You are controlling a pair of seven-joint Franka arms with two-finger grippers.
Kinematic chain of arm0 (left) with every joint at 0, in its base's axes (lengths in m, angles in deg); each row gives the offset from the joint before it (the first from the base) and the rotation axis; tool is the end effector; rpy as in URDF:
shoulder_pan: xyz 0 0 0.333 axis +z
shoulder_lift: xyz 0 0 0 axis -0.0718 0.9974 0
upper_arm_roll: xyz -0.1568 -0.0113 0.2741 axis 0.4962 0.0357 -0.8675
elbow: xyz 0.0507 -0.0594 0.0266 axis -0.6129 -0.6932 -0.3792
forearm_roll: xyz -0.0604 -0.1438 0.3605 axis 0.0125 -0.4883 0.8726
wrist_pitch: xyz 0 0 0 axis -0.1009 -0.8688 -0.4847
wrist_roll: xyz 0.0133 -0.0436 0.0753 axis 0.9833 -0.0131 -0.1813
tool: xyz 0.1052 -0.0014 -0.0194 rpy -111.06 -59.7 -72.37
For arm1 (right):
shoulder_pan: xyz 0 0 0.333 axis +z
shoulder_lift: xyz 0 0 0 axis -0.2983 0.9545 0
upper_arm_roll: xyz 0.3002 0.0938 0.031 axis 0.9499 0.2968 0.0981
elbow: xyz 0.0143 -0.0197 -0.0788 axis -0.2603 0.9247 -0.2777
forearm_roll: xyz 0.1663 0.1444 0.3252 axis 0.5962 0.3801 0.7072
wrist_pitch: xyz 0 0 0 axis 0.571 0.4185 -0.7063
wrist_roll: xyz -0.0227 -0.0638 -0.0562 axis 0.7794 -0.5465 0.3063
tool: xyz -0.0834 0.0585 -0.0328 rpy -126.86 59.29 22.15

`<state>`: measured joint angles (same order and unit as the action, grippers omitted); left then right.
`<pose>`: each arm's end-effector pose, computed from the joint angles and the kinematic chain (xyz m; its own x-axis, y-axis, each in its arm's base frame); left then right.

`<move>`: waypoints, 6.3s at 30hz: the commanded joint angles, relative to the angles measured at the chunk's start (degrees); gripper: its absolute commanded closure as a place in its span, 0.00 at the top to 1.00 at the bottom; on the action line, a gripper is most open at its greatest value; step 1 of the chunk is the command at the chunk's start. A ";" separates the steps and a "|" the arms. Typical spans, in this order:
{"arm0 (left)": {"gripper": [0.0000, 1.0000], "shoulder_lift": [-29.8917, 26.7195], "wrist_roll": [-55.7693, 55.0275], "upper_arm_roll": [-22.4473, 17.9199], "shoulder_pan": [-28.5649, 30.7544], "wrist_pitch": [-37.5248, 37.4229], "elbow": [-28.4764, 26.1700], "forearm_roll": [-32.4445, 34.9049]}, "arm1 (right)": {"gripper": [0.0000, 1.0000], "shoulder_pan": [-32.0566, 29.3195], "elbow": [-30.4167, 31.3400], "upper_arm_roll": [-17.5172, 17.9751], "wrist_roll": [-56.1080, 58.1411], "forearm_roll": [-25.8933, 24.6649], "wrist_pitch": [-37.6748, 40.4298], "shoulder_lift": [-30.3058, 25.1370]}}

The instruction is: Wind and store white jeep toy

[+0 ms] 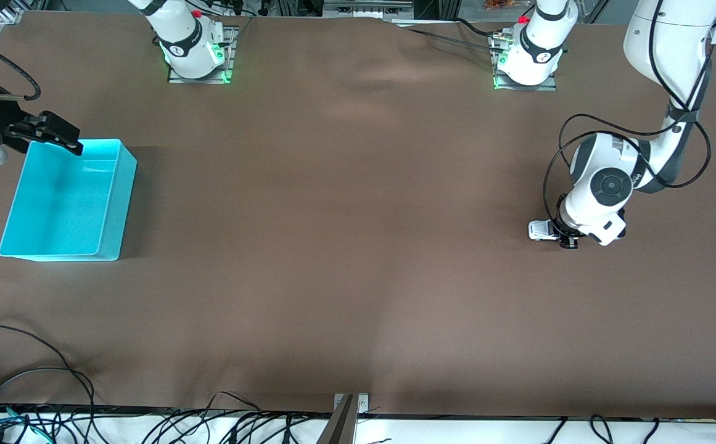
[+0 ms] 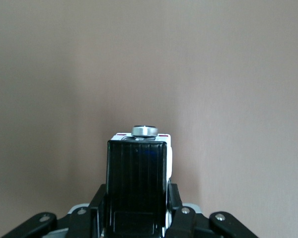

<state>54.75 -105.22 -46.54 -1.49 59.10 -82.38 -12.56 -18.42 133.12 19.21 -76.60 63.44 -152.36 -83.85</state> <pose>0.5621 -0.0056 0.1919 0.0056 0.9823 0.1873 0.9973 0.0083 -0.0735 0.5571 0.0171 0.6074 0.9994 -0.0234 -0.0248 -0.0230 -0.9996 0.0149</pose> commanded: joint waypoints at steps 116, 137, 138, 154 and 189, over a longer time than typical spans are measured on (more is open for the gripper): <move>1.00 -15.25 90.68 14.99 6.95 -52.05 46.25 -20.34 | 1.00 -0.07 -1.22 0.24 0.74 -0.69 0.72 0.45; 1.00 -14.90 90.77 14.99 7.12 -52.05 45.90 -19.98 | 1.00 0.02 -1.14 0.33 -3.39 -0.87 2.91 0.36; 1.00 -14.90 90.77 14.90 7.12 -52.05 45.90 -19.98 | 1.00 0.02 -1.14 0.24 -3.30 -0.69 2.91 0.36; 1.00 -14.90 90.68 14.90 7.04 -52.05 45.81 -19.90 | 1.00 -0.07 -0.26 0.24 -2.86 -0.60 4.32 0.71; 1.00 -14.90 90.68 14.90 7.12 -52.05 45.72 -19.90 | 1.00 -0.16 25.75 0.33 -3.39 -0.34 -17.56 -2.89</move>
<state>40.16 -15.84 -31.73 5.11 7.69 -36.62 -31.53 -18.43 152.40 19.30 -79.45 63.43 -164.63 -84.04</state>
